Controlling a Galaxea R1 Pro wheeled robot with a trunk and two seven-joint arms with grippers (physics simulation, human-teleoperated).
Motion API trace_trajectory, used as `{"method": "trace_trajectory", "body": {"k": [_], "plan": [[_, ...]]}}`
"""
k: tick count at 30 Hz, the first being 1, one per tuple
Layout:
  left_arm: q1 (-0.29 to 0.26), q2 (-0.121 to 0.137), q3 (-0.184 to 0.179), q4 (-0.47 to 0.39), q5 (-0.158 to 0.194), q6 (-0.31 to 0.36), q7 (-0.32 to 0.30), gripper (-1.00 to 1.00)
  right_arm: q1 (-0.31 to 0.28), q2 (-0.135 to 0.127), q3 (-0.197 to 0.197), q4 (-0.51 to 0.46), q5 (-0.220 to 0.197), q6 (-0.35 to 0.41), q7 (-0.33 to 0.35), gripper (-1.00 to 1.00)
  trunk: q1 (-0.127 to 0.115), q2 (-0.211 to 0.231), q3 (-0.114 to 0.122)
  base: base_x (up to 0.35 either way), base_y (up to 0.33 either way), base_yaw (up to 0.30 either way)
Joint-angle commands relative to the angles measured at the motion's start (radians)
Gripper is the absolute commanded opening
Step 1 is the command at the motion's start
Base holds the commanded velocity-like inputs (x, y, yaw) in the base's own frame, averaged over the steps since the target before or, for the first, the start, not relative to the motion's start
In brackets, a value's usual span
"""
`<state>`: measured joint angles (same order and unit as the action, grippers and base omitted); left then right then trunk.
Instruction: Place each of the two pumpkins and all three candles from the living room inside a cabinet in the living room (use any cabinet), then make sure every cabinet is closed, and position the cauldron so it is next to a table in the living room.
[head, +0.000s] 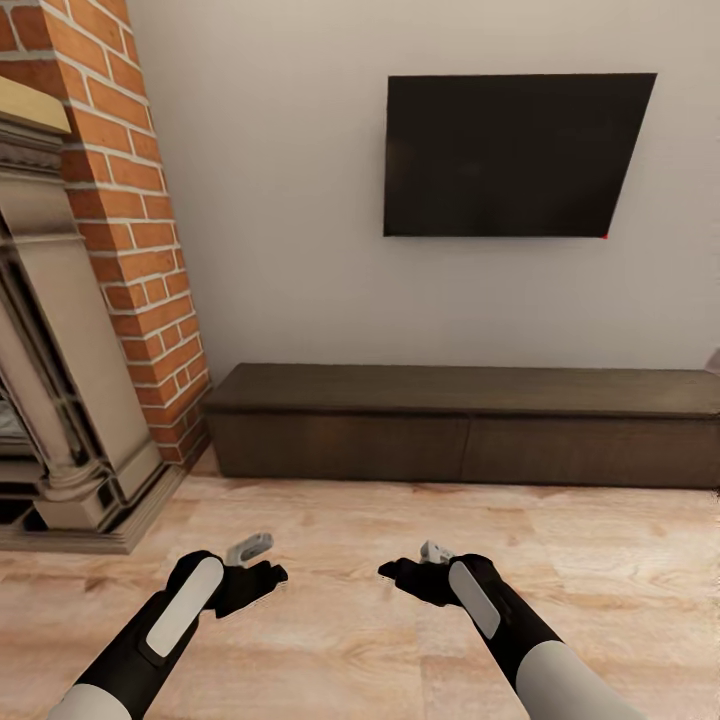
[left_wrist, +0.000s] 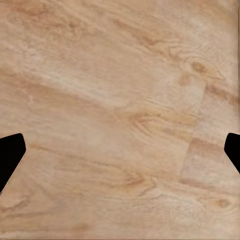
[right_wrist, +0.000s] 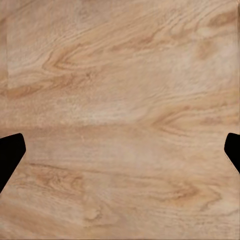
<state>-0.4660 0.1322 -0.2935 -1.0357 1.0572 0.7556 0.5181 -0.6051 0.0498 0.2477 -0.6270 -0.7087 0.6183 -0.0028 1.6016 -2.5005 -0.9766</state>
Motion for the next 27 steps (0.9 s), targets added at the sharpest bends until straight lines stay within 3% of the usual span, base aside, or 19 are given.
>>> {"method": "trace_trajectory", "body": {"k": [1, 7, 14, 19, 22, 25, 27], "plan": [[0.000, 0.001, -0.003, -0.003, 0.011, -0.001, 0.009, 1.00, -0.001, 0.000, 0.001, 0.000, 0.000, 0.000, 0.000, 1.00, 0.000, 0.000, -0.001, 0.258, 0.236, -0.293], [0.000, 0.007, 0.002, -0.013, 0.012, 0.002, 0.006, 1.00, -0.001, -0.001, 0.001, 0.000, -0.002, -0.048, 0.001, 1.00, 0.000, 0.000, -0.001, 0.227, 0.211, -0.293], [0.000, 0.058, 0.010, -0.017, 0.029, 0.013, -0.001, 1.00, -0.001, -0.001, -0.033, -0.002, -0.006, -0.060, 0.067, 1.00, 0.000, 0.000, -0.001, 0.062, 0.057, -0.293], [0.000, 0.107, 0.056, -0.052, 0.061, 0.051, -0.090, 1.00, -0.001, -0.002, -0.045, -0.001, -0.009, -0.075, 0.101, 1.00, 0.000, 0.000, -0.001, 0.003, 0.003, -0.111], [0.000, 0.131, 0.098, -0.057, 0.078, 0.109, -0.162, 1.00, -0.001, -0.003, -0.113, -0.001, -0.027, -0.106, 0.182, 1.00, 0.000, 0.000, -0.001, 0.000, 0.000, -0.016], [0.000, 0.138, 0.134, -0.052, 0.083, 0.144, -0.217, 1.00, -0.001, -0.028, -0.235, 0.003, -0.053, -0.111, 0.368, 1.00, 0.000, 0.000, -0.001, 0.000, 0.000, -0.004], [0.000, 0.141, 0.146, -0.049, 0.084, 0.154, -0.237, 1.00, -0.001, -0.040, -0.266, 0.002, -0.054, -0.118, 0.442, 1.00, 0.000, 0.000, -0.001, 0.000, 0.000, -0.001]]}}
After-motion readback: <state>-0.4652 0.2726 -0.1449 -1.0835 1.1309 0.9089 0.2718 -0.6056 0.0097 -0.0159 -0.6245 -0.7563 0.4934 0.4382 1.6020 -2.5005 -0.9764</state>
